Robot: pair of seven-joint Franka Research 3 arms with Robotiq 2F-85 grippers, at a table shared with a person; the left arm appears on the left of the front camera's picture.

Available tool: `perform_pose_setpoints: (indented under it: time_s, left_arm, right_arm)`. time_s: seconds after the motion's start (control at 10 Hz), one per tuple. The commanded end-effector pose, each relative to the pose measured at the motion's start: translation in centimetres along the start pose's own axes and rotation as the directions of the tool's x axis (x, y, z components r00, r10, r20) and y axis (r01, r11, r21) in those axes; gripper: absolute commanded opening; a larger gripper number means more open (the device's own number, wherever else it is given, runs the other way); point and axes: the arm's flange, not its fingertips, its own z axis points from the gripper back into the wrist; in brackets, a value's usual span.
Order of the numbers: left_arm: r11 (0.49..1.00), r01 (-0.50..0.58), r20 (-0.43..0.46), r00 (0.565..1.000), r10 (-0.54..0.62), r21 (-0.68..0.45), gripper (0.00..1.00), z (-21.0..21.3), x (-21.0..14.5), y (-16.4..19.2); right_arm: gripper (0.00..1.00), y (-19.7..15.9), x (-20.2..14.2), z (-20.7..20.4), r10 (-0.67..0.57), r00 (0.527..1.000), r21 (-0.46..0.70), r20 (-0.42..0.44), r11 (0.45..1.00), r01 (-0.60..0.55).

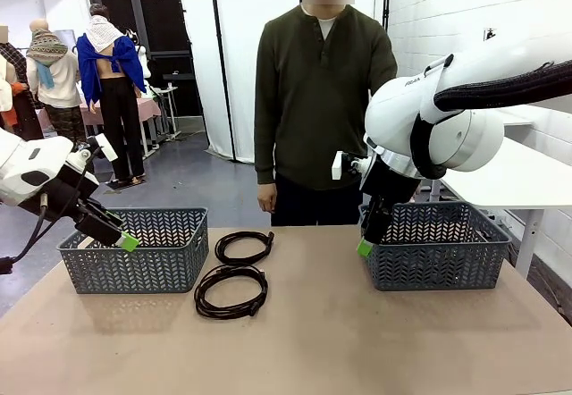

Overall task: Organize the cables according to human instructions.
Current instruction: Pick up a bundle of cables and place it in the basket indicated by the human.

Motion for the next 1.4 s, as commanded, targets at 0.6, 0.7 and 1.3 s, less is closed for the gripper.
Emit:
perform_pose_setpoints:
  time_s: [0.6, 0.7, 1.3]
  left_arm:
    - [1.000, 0.002, 0.008, 1.000, -0.002, -0.014, 1.00, -0.1, -0.1, 0.3]
    - [1.000, 0.002, 0.008, 1.000, -0.002, -0.014, 1.00, -0.1, -0.1, 0.3]
    - [1.000, 0.002, 0.008, 1.000, -0.002, -0.014, 1.00, -0.1, -0.1, 0.3]
  right_arm:
    - [1.00, -0.1, 0.1, 0.1, -0.005, 1.000, -0.006, -0.003, 1.000, 0.005]
    - [1.00, -0.1, 0.1, 0.1, -0.005, 1.000, -0.006, -0.003, 1.000, 0.005]
    - [1.00, 0.9, 3.7, 0.0, -0.167, 0.982, -0.066, -0.092, 0.985, 0.162]
